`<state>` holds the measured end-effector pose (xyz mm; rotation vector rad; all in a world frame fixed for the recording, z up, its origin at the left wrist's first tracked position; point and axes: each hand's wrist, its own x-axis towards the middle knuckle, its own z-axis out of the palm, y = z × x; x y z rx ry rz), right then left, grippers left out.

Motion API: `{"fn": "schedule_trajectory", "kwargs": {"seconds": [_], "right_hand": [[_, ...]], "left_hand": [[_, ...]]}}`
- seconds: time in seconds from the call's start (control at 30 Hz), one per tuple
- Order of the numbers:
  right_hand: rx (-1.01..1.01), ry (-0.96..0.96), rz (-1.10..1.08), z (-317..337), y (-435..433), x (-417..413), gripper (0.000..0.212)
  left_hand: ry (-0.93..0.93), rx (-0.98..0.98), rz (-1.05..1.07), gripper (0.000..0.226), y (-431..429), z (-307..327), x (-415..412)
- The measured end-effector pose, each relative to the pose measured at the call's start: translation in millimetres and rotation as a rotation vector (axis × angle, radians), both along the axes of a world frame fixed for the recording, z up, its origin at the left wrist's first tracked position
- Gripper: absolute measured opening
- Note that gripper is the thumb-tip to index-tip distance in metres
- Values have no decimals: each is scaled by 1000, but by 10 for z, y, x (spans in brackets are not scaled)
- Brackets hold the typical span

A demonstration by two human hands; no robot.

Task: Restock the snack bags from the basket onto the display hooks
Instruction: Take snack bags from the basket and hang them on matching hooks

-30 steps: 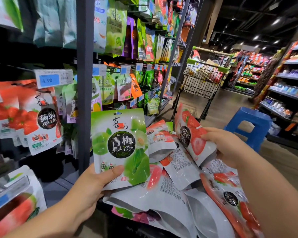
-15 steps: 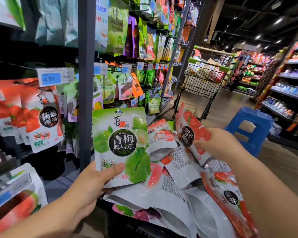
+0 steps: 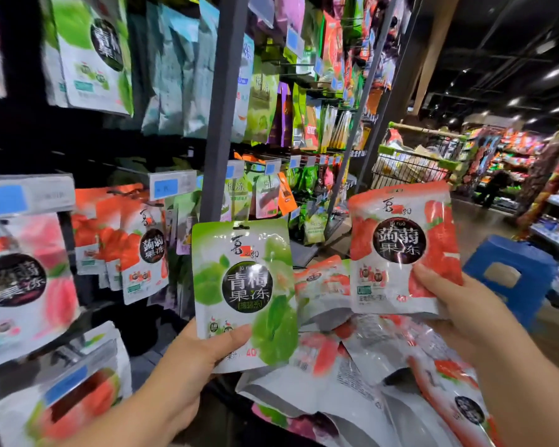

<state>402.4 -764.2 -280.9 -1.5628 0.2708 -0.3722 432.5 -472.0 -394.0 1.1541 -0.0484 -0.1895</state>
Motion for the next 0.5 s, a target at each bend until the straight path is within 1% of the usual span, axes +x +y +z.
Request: {"fn": "schedule_trajectory", "kwargs": {"seconds": [0.07,0.1,0.17,0.23,0.33,0.43,0.5], "right_hand": [[119,-3,116,-26,254,-49,42],[164,-9,172,-50,402,-74,41],[248,-11,254,-120,714,-116,32],[314,-2,347,-214,986,-126,30],[328,25,447,-356,1372,-80,29],[278,78,513,-487,1683,-28,37],[248,85,564,-600,1867,-15,35]], "left_hand": [[-11,-27,34,58,93,41,-84],[-15,-34,62,56,149,54,-126],[-27,-34,112,55,283,83,-223],[-48,-17,136,58,429,89,-308],[-44,-11,188,68,661,61,-410],[-65,29,228,61,874,52,-509],[-84,55,260,54,986,53,-579]]}}
